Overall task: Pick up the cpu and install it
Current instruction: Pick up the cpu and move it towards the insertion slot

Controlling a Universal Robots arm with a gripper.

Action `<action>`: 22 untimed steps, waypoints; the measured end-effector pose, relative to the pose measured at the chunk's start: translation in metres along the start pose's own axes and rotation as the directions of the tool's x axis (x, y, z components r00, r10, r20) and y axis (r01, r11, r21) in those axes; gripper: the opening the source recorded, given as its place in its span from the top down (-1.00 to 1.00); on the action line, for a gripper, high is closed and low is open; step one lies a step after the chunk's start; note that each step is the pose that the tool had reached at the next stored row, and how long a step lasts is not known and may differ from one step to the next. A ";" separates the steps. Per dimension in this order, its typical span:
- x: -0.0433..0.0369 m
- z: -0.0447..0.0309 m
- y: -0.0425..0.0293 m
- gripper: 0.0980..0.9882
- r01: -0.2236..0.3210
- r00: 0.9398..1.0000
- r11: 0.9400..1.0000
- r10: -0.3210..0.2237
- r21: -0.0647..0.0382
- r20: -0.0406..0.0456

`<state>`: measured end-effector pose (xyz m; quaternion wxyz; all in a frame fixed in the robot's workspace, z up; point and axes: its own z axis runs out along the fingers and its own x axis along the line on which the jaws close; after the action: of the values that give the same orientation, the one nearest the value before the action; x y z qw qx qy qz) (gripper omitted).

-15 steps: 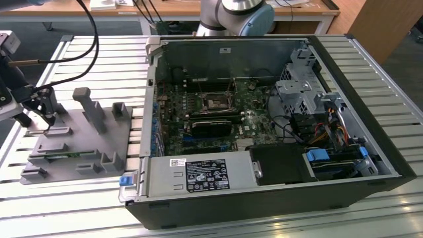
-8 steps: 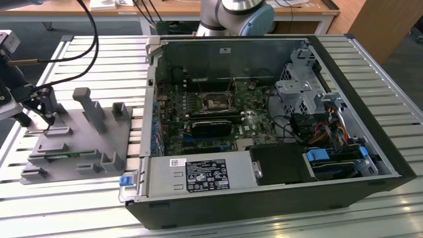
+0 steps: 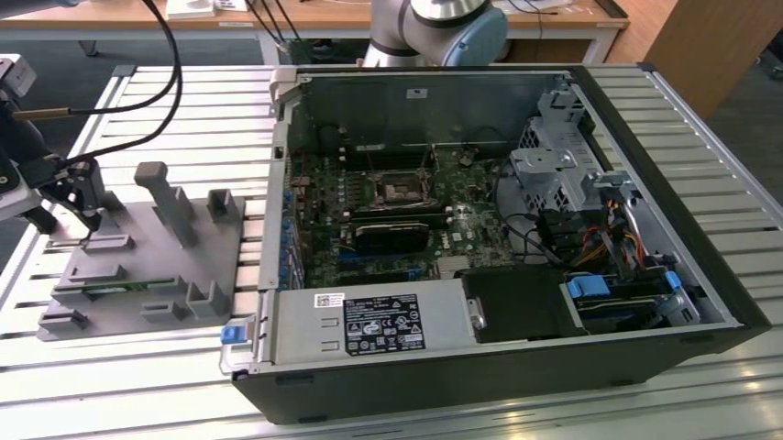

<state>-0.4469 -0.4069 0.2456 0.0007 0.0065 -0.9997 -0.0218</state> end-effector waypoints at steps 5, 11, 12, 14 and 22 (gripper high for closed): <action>0.0000 -0.0011 0.0000 0.03 0.000 1.000 1.000 0.000 0.000 0.000; 0.0000 -0.0030 0.0001 0.03 0.000 1.000 1.000 0.000 0.000 0.000; 0.0000 -0.0032 0.0001 0.03 0.000 1.000 1.000 0.000 0.000 0.000; 0.0000 -0.0037 0.0002 0.03 0.000 1.000 1.000 0.000 0.000 0.000; 0.0000 -0.0054 0.0002 0.03 0.000 1.000 1.000 0.000 0.000 0.000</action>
<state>-0.4469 -0.4069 0.2509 0.0007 0.0065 -0.9997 -0.0218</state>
